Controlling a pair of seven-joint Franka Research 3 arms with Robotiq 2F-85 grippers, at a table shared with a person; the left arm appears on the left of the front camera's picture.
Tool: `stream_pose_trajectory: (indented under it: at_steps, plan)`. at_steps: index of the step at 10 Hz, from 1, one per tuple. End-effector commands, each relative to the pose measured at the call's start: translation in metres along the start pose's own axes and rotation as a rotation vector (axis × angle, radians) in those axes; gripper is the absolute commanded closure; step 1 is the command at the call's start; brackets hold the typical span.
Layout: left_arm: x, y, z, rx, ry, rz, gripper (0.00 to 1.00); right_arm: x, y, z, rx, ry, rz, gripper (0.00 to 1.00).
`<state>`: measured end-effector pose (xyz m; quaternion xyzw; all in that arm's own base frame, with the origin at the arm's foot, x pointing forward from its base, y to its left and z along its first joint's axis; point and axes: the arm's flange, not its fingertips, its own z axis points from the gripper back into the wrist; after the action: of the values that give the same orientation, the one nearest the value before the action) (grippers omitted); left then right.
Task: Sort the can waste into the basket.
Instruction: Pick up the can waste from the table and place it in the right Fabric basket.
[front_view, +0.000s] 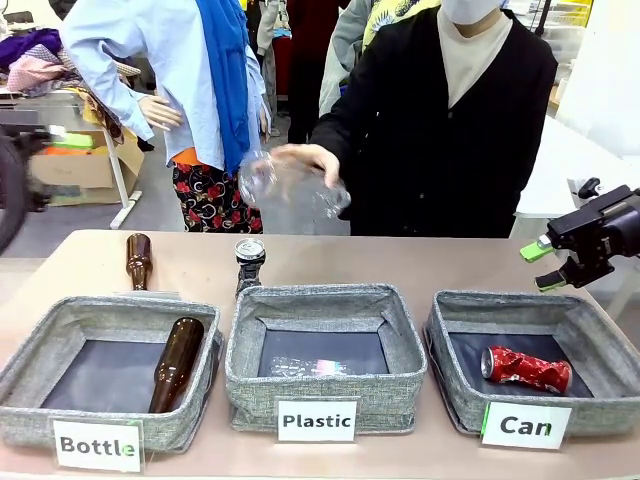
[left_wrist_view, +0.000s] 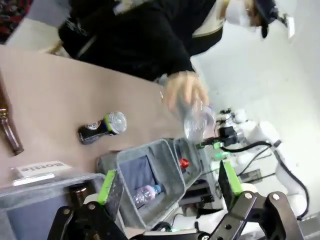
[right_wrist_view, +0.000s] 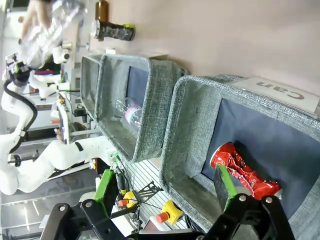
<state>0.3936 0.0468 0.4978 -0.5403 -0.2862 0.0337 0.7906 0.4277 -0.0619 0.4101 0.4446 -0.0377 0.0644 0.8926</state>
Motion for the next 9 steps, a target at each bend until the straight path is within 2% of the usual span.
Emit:
stream_pose_trajectory:
  at_steps: [1,3,4,5,6,8,9]
  plan:
    - [-0.008,0.024,0.085,-0.117,0.005,0.106,0.0,-0.004,0.003,0.0,-0.016,-0.004,-0.012,0.0]
    - [-0.048,0.034,0.134,-0.105,-0.023,0.113,0.0,-0.004,0.003,0.0,-0.016,-0.004,-0.012,0.0]
    - [-0.063,0.038,0.153,-0.084,-0.09,0.119,0.0,-0.004,0.003,0.0,-0.016,-0.004,-0.012,0.0]
    - [-0.066,0.04,0.155,-0.129,-0.085,0.112,0.0,-0.004,0.003,0.0,-0.016,-0.004,-0.012,0.0]
    - [-0.061,0.04,0.14,-0.102,-0.07,0.102,0.0,-0.004,0.003,0.0,-0.016,-0.004,-0.012,0.0]
    - [-0.044,0.039,0.082,-0.019,0.079,0.059,0.0,-0.004,0.003,0.0,-0.016,-0.004,-0.012,0.0]
    - [-0.038,0.037,0.057,-0.029,0.165,0.032,0.0,-0.004,0.003,0.0,-0.016,-0.004,-0.012,0.0]
